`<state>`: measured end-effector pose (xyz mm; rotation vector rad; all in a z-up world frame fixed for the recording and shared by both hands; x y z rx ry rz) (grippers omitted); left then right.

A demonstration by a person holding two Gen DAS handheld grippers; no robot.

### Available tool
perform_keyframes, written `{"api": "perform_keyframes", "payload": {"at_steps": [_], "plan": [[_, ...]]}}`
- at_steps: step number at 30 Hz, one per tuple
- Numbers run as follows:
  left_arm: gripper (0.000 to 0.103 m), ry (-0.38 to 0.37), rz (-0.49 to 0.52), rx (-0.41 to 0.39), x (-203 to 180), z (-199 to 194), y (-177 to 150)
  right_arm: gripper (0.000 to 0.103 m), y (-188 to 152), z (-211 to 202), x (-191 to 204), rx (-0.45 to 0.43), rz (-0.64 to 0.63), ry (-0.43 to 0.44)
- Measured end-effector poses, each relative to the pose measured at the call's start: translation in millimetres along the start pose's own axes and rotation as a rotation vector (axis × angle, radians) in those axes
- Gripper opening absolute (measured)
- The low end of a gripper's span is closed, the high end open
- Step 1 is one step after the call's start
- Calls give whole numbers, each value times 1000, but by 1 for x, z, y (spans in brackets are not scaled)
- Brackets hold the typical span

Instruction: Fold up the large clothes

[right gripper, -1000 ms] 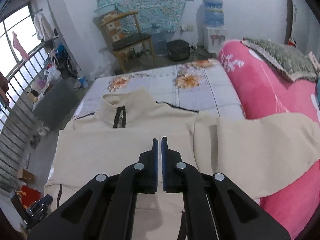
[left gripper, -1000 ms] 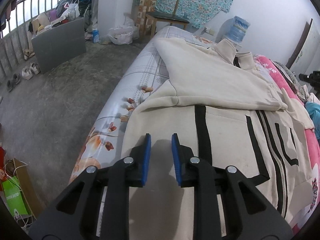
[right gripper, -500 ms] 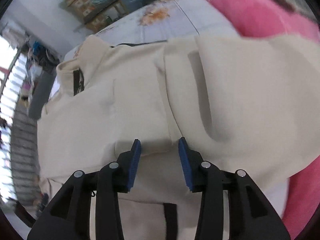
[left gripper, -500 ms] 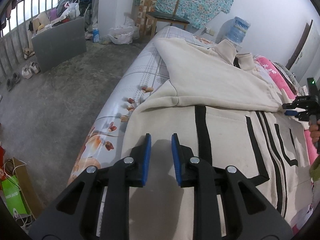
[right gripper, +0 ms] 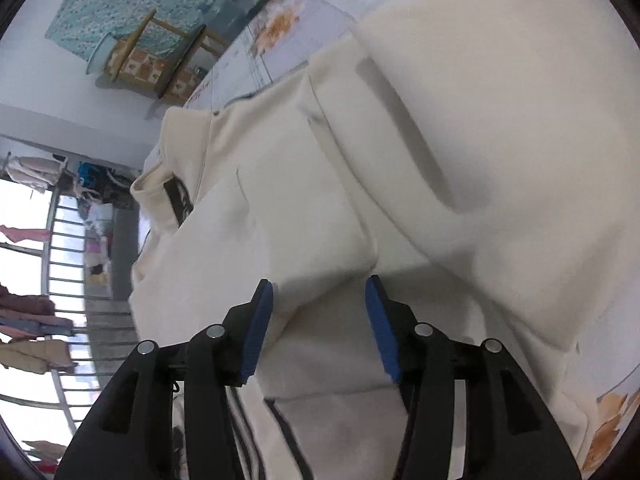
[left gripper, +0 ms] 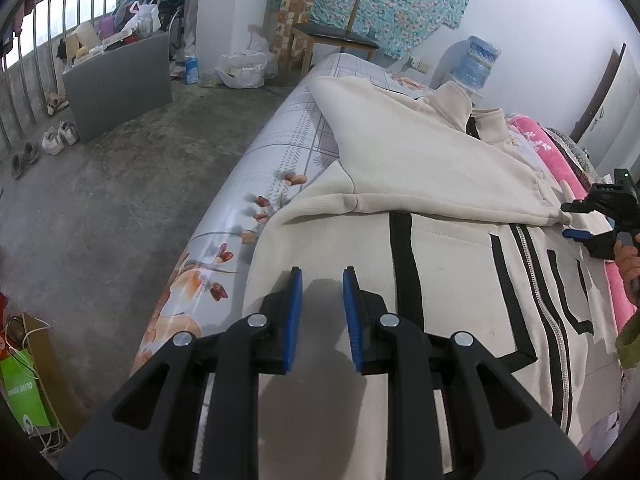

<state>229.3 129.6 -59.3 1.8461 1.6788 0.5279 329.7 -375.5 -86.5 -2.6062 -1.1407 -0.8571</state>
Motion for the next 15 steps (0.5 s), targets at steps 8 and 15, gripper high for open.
{"api": "perform_keyframes", "payload": {"at_steps": [8,15], "plan": [[18,-4,-13,-2,0,-1,0,8,-9,-30,16,-90,-38,99],[18,-6,-15,-2,0,0,0,10,-9,-20,6,-98,-108,9]]}}
Point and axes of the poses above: each gripper's, at about its wrist camera, not at the fingertips, and z roughly the way its jaws point, x to its left, y to its top, the point moved 2 cm from there along z, roughly the way its jaws point, and after that the axes turned 11 degrees about z, right-handed, at the moved point
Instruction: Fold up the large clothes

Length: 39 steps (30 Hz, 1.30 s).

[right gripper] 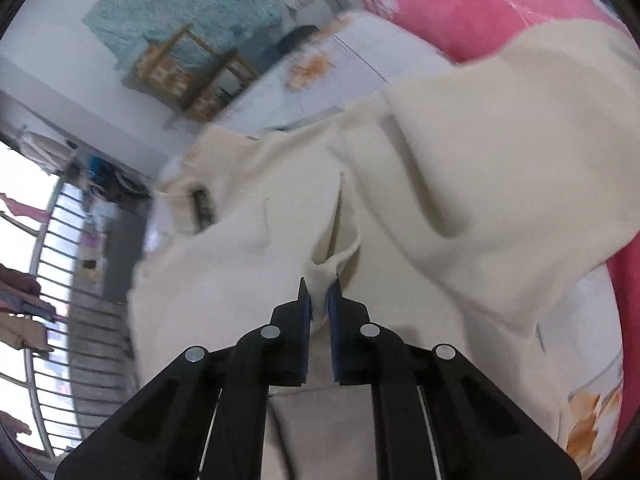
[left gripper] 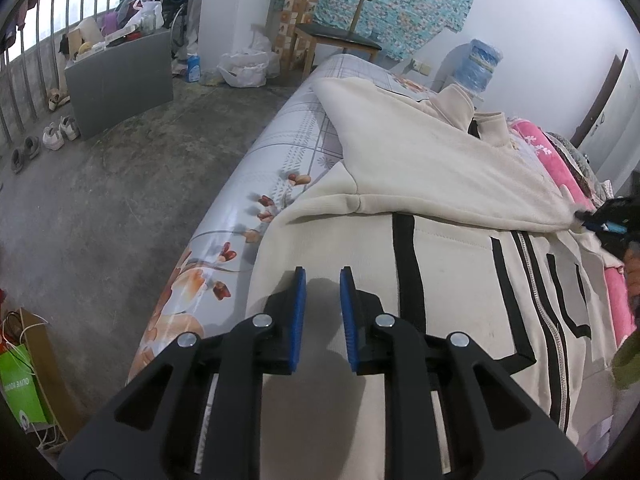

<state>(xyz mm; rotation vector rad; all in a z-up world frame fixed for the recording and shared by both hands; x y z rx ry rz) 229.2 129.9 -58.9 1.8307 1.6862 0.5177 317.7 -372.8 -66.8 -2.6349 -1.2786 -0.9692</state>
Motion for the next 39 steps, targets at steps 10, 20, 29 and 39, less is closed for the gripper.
{"api": "perform_keyframes", "payload": {"at_steps": [10,20,29,39], "plan": [[18,-2,-3,-2,0,0,1,30,-12,-29,13,-151,-165,-123],[26,22,7,0,-2,-8,1,40,-34,41,59,-95,-520,-286],[51,-47,43,-23,6,-76,-34,66,-75,-86,13,-141,-486,-147],[43,-101,11,72,5,-83,-91,66,-161,-153,-125,-131,-317,-227]]}}
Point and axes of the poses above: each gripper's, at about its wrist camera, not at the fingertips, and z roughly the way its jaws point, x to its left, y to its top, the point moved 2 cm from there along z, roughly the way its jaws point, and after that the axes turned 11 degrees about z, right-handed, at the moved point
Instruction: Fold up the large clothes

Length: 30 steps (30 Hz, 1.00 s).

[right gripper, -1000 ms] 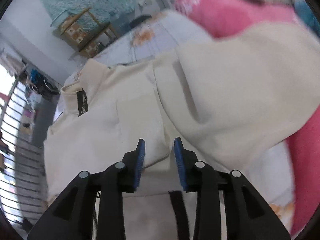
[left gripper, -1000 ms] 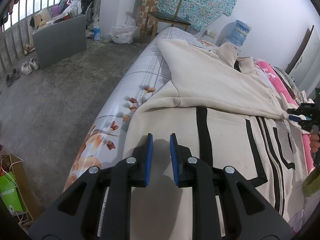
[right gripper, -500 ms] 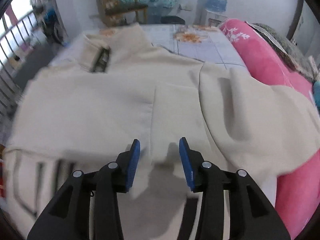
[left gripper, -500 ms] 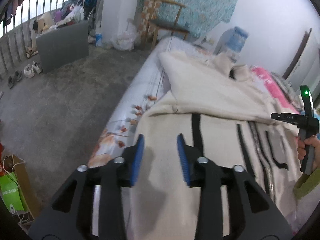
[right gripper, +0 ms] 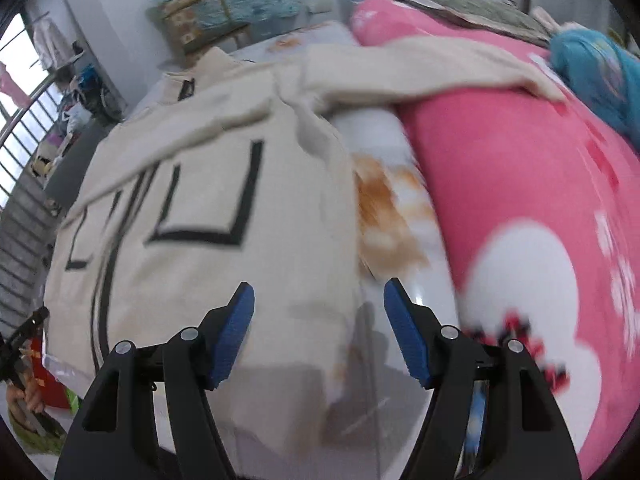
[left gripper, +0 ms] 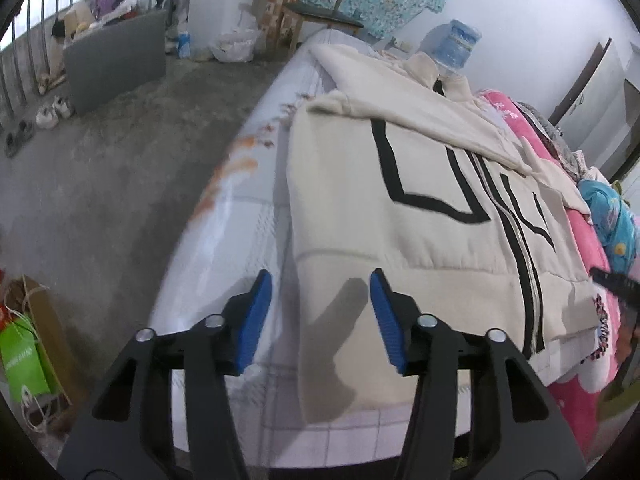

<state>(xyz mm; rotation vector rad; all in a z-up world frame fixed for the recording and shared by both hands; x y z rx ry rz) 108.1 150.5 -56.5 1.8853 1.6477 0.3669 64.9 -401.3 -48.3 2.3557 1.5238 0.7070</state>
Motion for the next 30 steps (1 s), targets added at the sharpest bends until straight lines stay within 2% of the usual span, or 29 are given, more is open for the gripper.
{"api": "perform_keyframes", "payload": {"at_steps": [5,8,13,16,18,19,21,26,30], "plan": [[37,-3,11,-18,-6,-4,-13,66,-31,-6,-21,21,56,-5],[36,17,26,-13,-8,-4,-15,65,-44,-11,-18,-4,8,-30],[27,74,37,5,-10,-2,-9,49,-51,-3,-9,-3,-33,-20],[16,107,54,3,-12,0,-8,35,-52,8,-3,15,-56,3],[11,121,70,0,-13,1,-7,19,-51,14,1,9,-64,9],[6,129,83,0,-16,0,-6,15,-50,14,2,4,-61,11],[4,137,103,-7,-19,-5,-3,7,-45,10,1,9,-25,40],[4,115,148,-75,-23,-45,8,5,-36,-30,9,-69,-21,104],[4,107,192,-96,-25,-78,6,5,-41,-69,19,-111,-43,153]]}}
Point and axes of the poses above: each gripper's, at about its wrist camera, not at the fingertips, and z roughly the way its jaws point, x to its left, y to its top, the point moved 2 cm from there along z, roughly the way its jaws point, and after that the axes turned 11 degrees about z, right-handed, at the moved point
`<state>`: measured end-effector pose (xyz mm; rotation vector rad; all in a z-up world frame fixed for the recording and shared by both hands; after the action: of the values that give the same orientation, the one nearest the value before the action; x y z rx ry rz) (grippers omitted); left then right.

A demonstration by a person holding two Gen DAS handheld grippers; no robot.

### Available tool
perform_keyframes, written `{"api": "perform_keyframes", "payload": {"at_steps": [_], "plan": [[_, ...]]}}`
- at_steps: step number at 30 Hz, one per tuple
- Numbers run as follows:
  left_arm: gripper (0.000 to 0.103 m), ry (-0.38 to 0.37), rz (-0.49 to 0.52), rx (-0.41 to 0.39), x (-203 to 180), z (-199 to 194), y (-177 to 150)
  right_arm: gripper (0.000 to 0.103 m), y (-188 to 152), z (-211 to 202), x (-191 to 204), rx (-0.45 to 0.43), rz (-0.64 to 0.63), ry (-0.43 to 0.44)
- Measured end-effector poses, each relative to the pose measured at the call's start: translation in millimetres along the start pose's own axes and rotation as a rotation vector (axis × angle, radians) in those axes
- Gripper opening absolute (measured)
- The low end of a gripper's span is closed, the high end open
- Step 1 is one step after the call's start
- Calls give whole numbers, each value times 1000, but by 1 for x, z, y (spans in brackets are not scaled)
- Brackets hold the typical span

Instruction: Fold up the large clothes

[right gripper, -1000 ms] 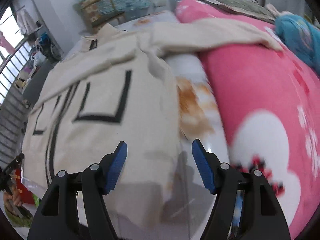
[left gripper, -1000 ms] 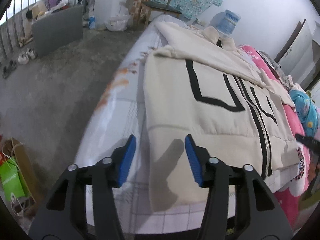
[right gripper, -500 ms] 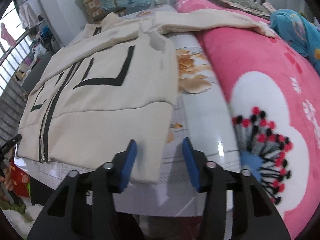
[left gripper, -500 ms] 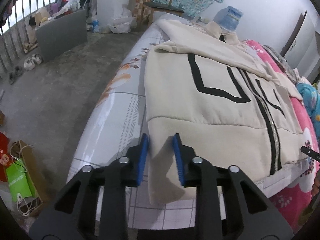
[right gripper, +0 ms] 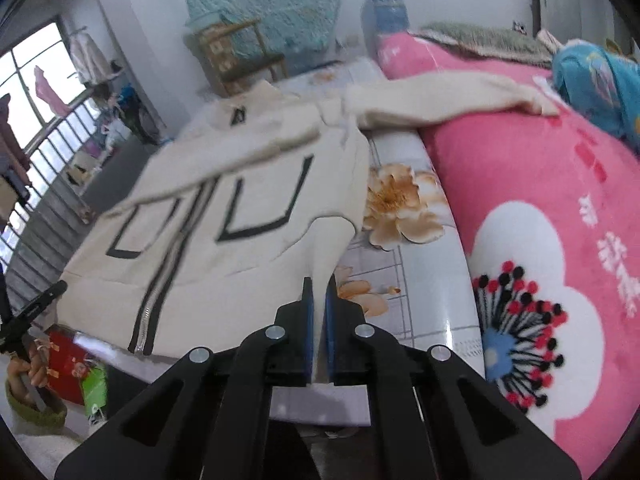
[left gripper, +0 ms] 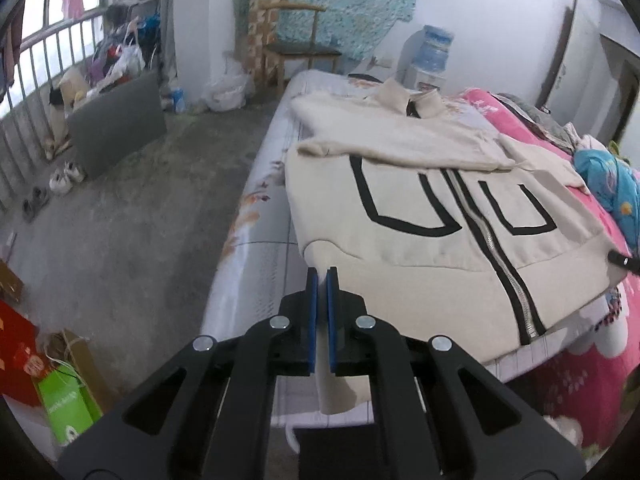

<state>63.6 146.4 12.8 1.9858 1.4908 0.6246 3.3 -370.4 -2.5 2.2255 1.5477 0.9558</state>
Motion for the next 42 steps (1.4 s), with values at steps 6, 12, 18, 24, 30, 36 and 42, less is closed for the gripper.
{"api": "perform_keyframes", "payload": {"at_steps": [6,12,18,24,30,36,42], "plan": [[4,-3,-2,57,6,-33,-29,5,-28,-31,-11,63,67,44],[9,71,14,226,5,-19,-76,13,-66,-24,-28,158,87,-13],[35,164,12,218,25,-15,-62,56,-42,-29,-24,53,49,-109],[63,176,60,41,11,-13,10,76,-7,6,36,-25,-51,-34],[80,67,112,3,-26,34,81,85,19,69,65,3,-50,-85],[84,3,196,53,-75,104,126,87,24,126,63,50,-87,-225],[84,-15,278,109,-117,164,142,94,16,151,58,75,-122,-244]]}}
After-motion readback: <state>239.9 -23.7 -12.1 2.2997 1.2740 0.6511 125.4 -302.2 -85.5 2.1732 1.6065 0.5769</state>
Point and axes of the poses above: each gripper's, at about its wrist camera, not at the fingertips, and z roughly the way its jaws point, x to its left, y to its top, the point moved 2 cm from there along z, roughly the way its jaws point, and after that the axes turned 11 degrees about z, right-handed, at the moved point
